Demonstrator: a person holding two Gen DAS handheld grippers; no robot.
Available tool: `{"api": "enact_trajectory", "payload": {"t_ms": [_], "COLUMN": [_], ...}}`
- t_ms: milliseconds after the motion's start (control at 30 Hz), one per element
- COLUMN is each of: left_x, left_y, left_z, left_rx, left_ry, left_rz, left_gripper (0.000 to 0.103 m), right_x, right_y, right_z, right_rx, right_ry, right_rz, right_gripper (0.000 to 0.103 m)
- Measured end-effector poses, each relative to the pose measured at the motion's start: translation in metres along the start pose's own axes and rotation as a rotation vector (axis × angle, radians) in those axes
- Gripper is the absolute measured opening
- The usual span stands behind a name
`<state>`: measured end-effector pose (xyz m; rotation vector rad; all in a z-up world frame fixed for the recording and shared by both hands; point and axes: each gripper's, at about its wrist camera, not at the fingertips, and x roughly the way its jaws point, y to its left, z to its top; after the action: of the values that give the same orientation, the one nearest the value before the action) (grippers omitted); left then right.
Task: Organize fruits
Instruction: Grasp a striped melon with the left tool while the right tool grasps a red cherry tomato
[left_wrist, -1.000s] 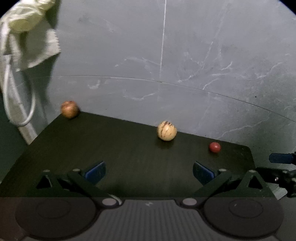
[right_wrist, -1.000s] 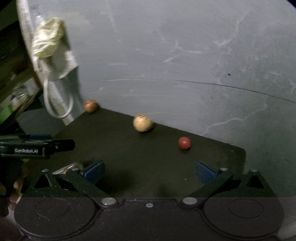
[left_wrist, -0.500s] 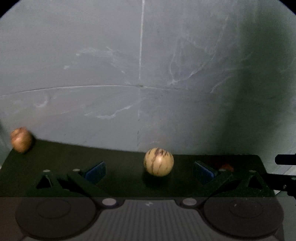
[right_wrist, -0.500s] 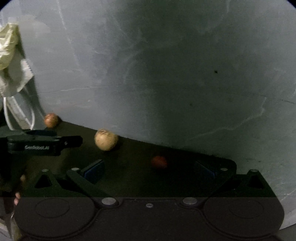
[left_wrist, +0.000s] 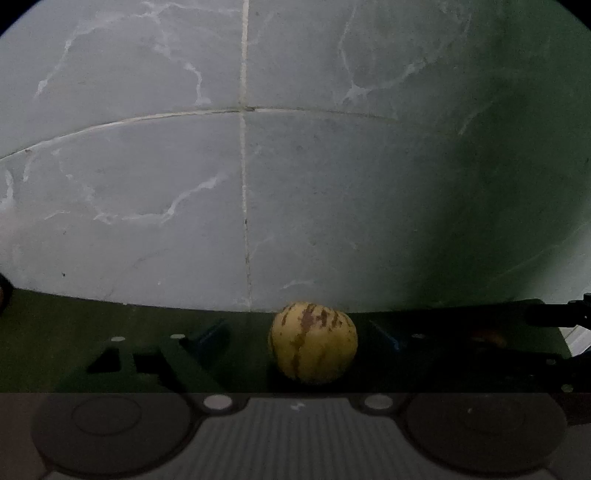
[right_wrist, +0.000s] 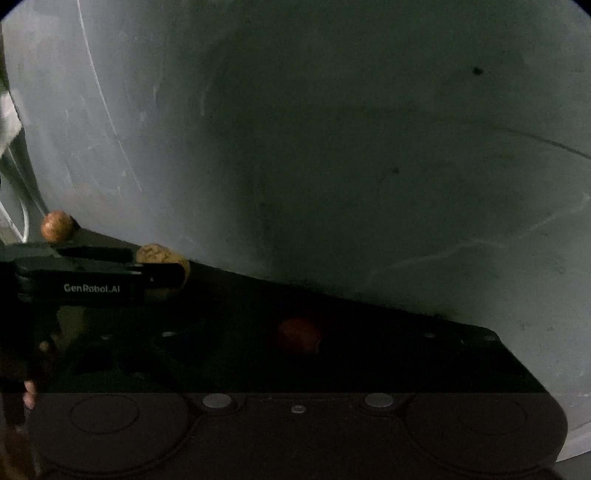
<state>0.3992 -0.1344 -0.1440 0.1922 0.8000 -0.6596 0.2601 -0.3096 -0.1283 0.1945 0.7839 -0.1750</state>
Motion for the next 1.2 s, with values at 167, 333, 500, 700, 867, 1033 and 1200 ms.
{"api": "enact_trajectory", "payload": {"t_ms": [167, 333, 500, 700, 867, 1033, 1200], "left_x": [0.005, 0.010, 0.010, 0.010, 0.011, 0.012, 0.013], "left_y": [-0.002, -0.010, -0.007, -0.004, -0.004, -0.014, -0.021], "left_z": [-0.005, -0.010, -0.013, -0.016, -0.015, -0.015, -0.017], "left_rx": [0.039, 0.074, 0.075, 0.083, 0.098, 0.111, 0.111], "left_ry": [-0.001, 0.002, 0.004, 0.004, 0.001, -0.002, -0.006], "left_rz": [-0.009, -0.010, -0.016, -0.012, -0.007, 0.002, 0.011], "left_gripper": [0.073, 0.068, 0.059, 0.057, 0.057, 0.056, 0.056], "right_x": [0.004, 0.007, 0.010, 0.010, 0.011, 0.013, 0.014], "right_y": [-0.001, -0.001, 0.000, 0.001, 0.004, 0.006, 0.008], "right_z": [-0.003, -0.004, -0.004, -0.005, -0.006, -0.005, -0.004], "right_rx": [-0.005, 0.005, 0.007, -0.008, -0.028, -0.039, -0.051], "right_ry": [0.006, 0.012, 0.014, 0.026, 0.034, 0.036, 0.035], "right_rz": [-0.014, -0.023, -0.024, -0.019, -0.020, -0.023, -0.025], "right_gripper": [0.083, 0.080, 0.072, 0.058, 0.044, 0.033, 0.031]}}
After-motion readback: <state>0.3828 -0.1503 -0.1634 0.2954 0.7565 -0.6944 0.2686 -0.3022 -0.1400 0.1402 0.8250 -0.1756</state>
